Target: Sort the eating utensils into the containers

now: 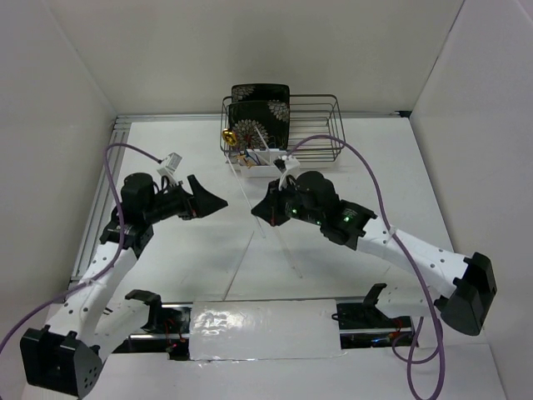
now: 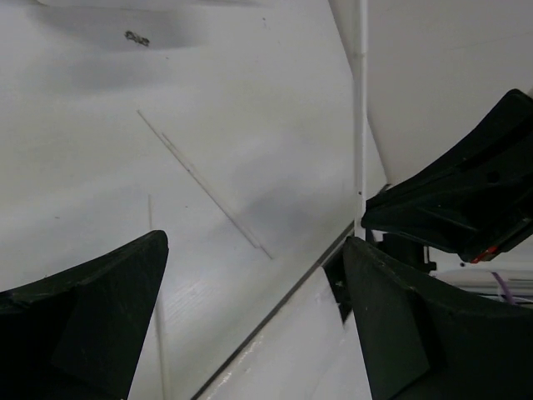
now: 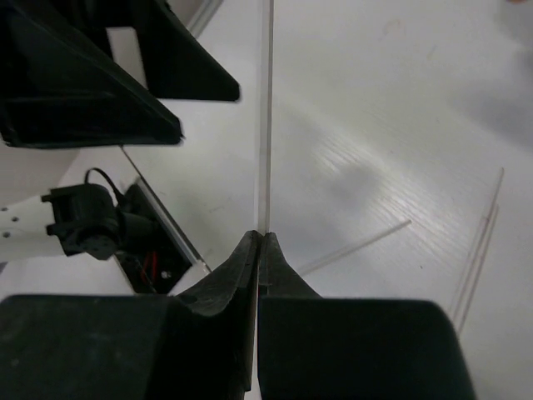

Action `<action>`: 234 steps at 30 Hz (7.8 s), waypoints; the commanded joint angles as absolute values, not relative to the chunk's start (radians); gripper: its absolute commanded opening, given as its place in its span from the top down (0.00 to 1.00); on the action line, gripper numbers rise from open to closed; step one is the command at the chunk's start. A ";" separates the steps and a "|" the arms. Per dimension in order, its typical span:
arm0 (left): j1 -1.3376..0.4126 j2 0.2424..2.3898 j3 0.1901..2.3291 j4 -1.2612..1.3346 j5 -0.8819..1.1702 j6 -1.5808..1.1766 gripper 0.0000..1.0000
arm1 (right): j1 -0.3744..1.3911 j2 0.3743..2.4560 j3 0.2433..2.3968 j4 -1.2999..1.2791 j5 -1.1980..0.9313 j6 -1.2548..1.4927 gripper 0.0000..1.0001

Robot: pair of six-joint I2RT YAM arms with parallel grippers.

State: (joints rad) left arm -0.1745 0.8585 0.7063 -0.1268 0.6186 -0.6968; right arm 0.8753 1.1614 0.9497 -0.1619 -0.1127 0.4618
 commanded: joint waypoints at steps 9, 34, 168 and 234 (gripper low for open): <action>-0.235 0.979 0.827 0.115 0.703 -0.798 0.05 | 0.885 1.245 1.072 -0.019 -0.149 0.488 1.00; -0.265 1.149 0.950 0.231 0.760 -0.731 1.00 | 0.891 1.316 1.114 -0.006 -0.097 0.528 1.00; -0.342 0.979 0.813 -0.466 0.292 -0.626 0.01 | 0.877 1.456 0.919 -0.394 0.084 0.430 0.87; -0.265 1.022 0.847 -0.258 0.446 -0.460 0.00 | 0.500 1.388 1.226 0.308 -0.287 -0.118 1.00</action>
State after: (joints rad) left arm -0.2752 1.0142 0.7868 -0.3256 0.4179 -0.5034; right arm 0.5415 1.3258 1.1728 0.1459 -0.1661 -0.0196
